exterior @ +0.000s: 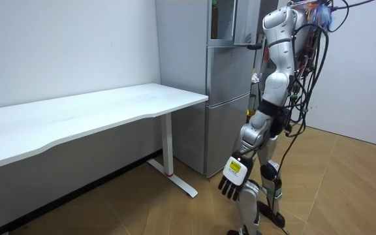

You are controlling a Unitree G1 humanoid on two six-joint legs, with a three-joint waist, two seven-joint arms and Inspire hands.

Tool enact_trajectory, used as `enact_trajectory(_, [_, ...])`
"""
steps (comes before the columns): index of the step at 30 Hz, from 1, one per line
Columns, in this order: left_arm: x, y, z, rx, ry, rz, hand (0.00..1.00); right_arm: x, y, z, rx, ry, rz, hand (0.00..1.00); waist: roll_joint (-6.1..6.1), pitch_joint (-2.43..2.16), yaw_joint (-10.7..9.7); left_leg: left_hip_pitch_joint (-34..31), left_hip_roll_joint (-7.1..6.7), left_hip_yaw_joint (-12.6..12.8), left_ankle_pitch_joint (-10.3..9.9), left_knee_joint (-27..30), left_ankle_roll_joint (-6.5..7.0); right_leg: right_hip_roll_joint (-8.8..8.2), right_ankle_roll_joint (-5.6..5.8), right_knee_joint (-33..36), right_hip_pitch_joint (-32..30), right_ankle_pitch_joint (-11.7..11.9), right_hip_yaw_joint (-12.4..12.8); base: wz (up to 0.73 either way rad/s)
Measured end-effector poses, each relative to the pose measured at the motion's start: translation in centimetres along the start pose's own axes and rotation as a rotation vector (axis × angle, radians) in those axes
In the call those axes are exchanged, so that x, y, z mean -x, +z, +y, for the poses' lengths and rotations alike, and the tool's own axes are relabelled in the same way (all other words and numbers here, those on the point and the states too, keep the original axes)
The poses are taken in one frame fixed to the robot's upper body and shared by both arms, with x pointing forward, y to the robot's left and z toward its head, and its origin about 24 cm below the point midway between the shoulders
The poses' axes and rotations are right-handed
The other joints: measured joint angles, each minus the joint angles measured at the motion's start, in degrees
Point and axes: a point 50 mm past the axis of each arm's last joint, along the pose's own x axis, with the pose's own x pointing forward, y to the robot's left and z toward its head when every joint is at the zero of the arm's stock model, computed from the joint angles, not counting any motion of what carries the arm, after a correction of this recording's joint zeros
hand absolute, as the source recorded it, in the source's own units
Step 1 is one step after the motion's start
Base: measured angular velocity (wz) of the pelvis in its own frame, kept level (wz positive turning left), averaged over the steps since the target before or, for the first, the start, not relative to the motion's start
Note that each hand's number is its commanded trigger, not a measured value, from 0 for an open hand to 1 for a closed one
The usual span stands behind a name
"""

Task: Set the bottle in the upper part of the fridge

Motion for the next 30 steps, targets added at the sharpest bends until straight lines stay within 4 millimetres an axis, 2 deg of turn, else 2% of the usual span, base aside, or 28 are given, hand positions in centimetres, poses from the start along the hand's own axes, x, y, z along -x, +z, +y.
enact_trajectory(10, [-0.1,0.0,-0.1,0.003,-0.004,-0.016,0.0,-0.1,0.5,0.1,0.09,-0.001,-0.073,0.0,-0.21,0.14,0.7,0.2,0.04,0.5,0.0,-0.1,0.03,-0.18,0.11,1.5,-0.8,-0.1,-0.1,-0.03])
enact_trajectory(15, [-0.2,0.0,-0.2,0.004,-0.01,-0.009,0.0,-0.2,0.5,0.2,0.102,-0.01,-0.067,0.0,-1.09,0.64,1.4,0.0,0.05,0.4,0.0,0.1,0.03,-0.19,0.13,1.5,-0.9,-0.1,-0.1,0.0])
enact_trajectory(19, [-0.2,0.2,-0.1,0.004,-0.01,-0.02,0.0,-0.4,0.7,0.4,0.134,-0.001,-0.094,0.0,-1.17,0.67,1.7,-0.7,0.05,0.4,0.0,0.3,0.04,-0.23,0.15,1.5,-1.5,-0.1,-0.1,0.0])
enact_trajectory(23, [-0.3,0.7,-0.2,0.004,-0.011,-0.035,0.0,-0.5,1.2,0.7,0.165,0.042,-0.118,0.0,-1.15,0.67,2.0,-1.0,0.06,0.4,0.2,0.5,0.14,-0.32,0.13,2.2,-1.8,-0.1,-0.1,0.0])
enact_trajectory(30, [-0.5,0.9,-0.2,0.002,-0.014,-0.029,0.0,-1.1,2.0,1.9,0.196,0.215,-0.142,0.0,-1.22,0.72,2.0,-1.3,0.04,0.2,0.2,0.5,0.15,-0.44,0.15,2.3,-2.1,-0.1,-0.7,0.0])
